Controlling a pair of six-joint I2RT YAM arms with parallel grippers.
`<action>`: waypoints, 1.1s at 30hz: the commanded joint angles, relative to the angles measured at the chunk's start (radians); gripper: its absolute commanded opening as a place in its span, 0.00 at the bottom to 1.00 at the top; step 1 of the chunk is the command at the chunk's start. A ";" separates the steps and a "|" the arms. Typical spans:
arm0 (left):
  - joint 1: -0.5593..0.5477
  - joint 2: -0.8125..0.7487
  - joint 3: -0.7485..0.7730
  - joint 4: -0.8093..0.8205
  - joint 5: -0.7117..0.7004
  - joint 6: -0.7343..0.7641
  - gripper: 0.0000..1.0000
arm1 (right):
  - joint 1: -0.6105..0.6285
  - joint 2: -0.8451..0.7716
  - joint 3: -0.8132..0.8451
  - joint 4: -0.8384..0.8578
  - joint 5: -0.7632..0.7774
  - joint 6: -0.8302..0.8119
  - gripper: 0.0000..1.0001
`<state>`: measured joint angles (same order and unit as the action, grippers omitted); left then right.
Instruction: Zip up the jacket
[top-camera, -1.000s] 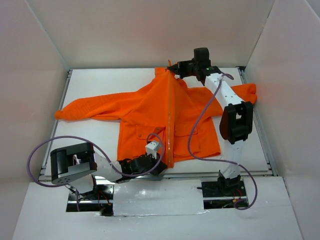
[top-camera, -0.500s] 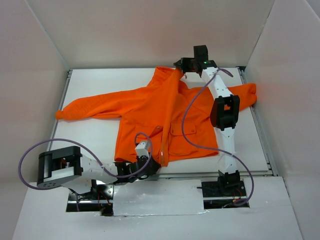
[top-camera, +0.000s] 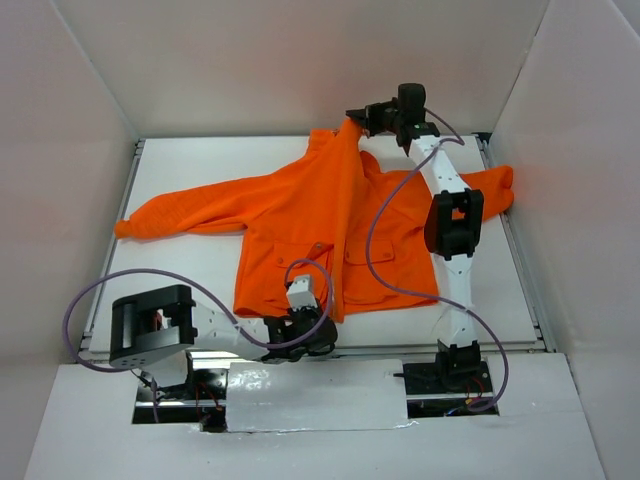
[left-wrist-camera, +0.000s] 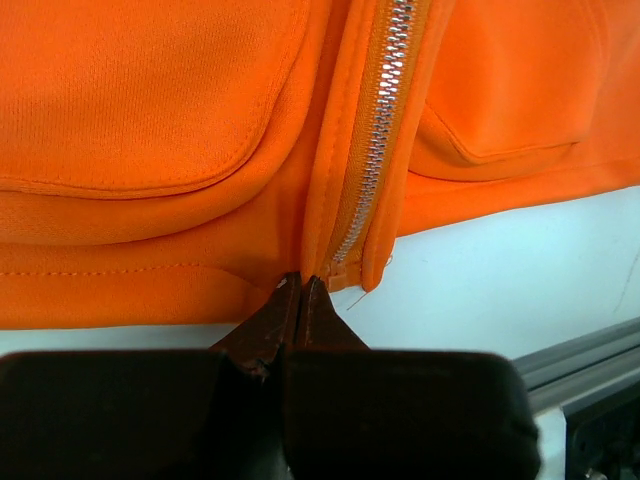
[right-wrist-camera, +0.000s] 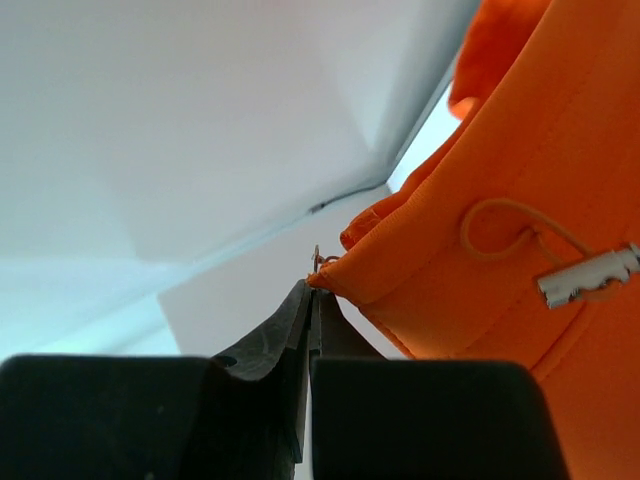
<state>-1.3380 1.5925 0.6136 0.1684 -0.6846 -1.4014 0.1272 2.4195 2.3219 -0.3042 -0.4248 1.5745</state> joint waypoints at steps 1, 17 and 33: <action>-0.039 0.057 0.006 -0.256 0.143 0.062 0.00 | -0.037 0.032 0.033 0.412 0.000 -0.010 0.00; -0.015 -0.019 -0.112 -0.178 0.149 0.027 0.22 | -0.021 0.084 0.040 0.534 -0.072 -0.079 0.38; -0.013 -0.236 -0.094 -0.341 0.048 0.050 0.93 | 0.008 -0.298 -0.102 0.137 0.079 -0.546 1.00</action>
<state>-1.3437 1.4075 0.5304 0.1043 -0.6334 -1.3640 0.1032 2.3043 2.2551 -0.0437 -0.4000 1.2381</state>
